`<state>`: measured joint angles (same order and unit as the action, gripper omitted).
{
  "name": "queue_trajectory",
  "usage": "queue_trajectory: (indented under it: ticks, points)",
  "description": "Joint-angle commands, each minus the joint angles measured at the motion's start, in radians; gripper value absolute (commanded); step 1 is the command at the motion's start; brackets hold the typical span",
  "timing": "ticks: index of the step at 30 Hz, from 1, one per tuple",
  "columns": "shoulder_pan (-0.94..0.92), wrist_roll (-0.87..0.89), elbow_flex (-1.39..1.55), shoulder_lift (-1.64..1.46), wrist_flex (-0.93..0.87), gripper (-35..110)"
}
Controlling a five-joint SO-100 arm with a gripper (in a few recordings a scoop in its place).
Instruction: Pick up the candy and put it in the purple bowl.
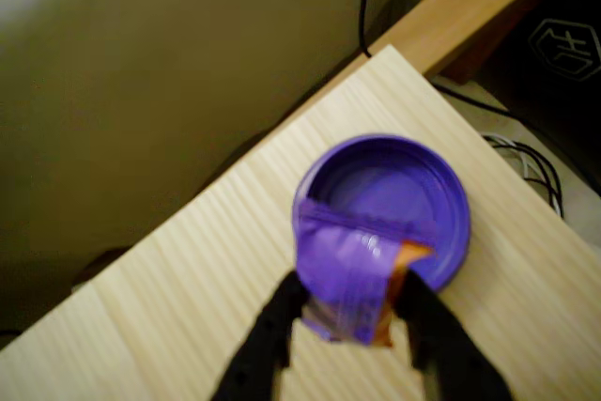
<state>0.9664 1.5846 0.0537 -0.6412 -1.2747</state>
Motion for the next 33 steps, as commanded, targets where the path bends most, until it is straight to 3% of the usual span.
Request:
queue_trajectory:
  ticks: [1,33]
  points:
    - [0.018,0.021,-0.147,-0.034,0.061,0]
    - [-0.038,0.086,-0.256,0.112,0.210,8]
